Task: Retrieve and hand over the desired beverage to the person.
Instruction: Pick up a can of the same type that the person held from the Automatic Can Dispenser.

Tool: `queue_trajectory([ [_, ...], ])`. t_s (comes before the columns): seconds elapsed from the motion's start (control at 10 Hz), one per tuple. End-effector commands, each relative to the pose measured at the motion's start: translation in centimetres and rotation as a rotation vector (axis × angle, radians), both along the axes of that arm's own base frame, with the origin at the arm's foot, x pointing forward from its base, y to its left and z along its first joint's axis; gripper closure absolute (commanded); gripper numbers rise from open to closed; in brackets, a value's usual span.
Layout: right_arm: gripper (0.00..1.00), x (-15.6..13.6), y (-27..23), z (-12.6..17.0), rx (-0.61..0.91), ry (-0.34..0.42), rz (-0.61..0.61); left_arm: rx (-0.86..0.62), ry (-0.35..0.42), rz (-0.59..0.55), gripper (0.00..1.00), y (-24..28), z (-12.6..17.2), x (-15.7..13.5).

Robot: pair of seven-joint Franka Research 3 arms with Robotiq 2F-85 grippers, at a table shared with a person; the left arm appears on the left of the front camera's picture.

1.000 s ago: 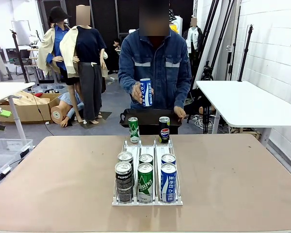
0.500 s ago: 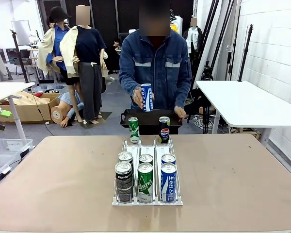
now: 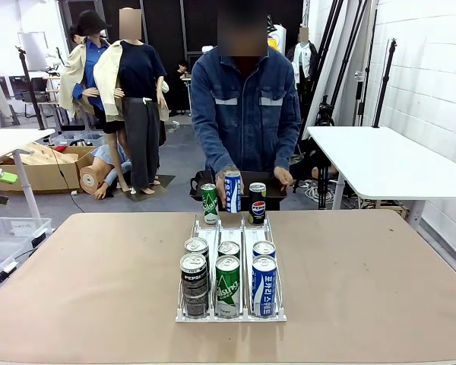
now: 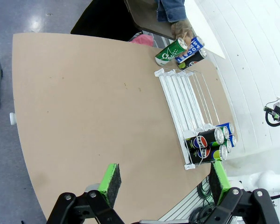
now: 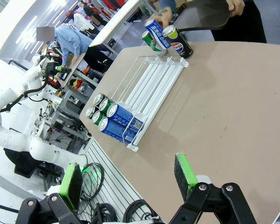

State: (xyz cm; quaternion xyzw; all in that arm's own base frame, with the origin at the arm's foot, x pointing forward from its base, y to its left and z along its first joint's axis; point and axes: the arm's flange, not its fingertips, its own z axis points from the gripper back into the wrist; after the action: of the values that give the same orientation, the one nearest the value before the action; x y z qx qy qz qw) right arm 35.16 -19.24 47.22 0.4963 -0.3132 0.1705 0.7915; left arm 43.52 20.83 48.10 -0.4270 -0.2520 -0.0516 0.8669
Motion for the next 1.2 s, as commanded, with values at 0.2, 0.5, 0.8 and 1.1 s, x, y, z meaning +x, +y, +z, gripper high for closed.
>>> queue_trajectory([
  [0.2,0.00,-0.1,-0.1,-0.2,0.001,-0.002,0.011,-0.001,-0.003,0.000,0.00,0.1,0.0,-0.2],
  [0.5,0.00,0.0,0.0,0.0,0.000,0.000,0.000,-0.001,-0.003,0.000,0.00,0.1,0.0,-0.2],
  [0.8,0.00,-0.5,1.2,1.1,-0.030,0.021,0.034,-0.001,-0.003,0.000,0.00,0.1,0.0,-0.2],
  [1.1,0.00,-0.6,4.4,2.9,-0.097,0.056,0.115,-0.001,-0.003,0.000,0.00,0.1,0.0,-0.2],
])
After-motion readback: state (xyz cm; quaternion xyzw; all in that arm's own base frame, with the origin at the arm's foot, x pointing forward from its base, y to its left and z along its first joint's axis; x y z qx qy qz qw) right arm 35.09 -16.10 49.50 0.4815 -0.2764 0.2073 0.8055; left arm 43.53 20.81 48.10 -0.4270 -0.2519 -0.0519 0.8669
